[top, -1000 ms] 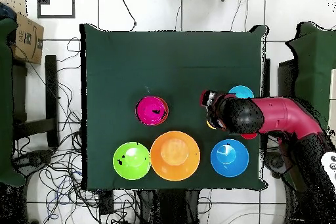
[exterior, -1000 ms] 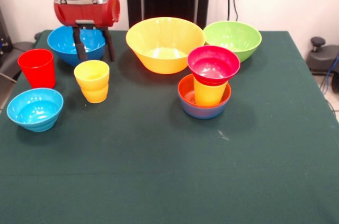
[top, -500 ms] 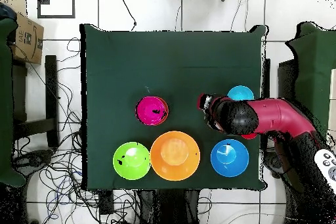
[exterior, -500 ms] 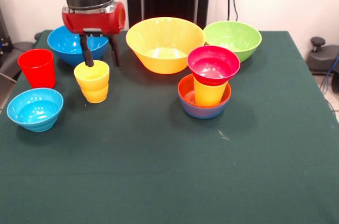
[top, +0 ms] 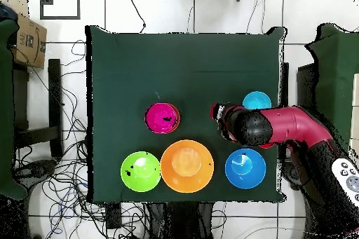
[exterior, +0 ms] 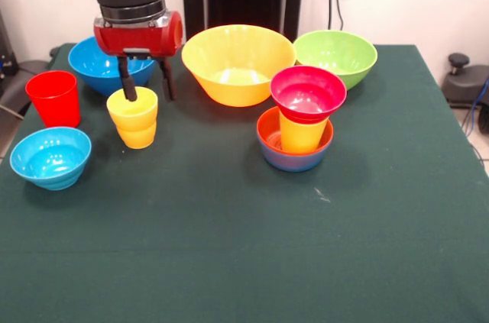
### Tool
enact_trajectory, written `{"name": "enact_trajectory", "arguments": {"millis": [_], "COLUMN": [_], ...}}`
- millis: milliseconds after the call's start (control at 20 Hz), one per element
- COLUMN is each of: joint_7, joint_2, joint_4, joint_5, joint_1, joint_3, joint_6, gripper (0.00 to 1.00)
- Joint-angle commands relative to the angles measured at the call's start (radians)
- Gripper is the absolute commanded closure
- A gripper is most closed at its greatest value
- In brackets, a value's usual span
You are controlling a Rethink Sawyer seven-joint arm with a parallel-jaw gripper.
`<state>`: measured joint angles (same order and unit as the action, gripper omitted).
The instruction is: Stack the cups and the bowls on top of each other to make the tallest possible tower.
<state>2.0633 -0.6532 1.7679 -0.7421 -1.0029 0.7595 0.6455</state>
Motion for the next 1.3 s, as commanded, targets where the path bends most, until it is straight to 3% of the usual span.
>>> {"name": "enact_trajectory", "arguments": {"millis": [50, 1000, 1300], "joint_7": [-0.172, -0.090, -0.144], "joint_2": [0.058, 0.137, 0.143], "joint_4": [0.014, 0.018, -0.002], "joint_5": [-0.101, -0.216, -0.201], "joint_1": [0.039, 0.058, 0.024], "joint_3": [-0.040, -0.098, -0.078], "joint_6": [-0.019, -0.105, -0.084], "gripper": [0.00, 0.00, 0.00]}}
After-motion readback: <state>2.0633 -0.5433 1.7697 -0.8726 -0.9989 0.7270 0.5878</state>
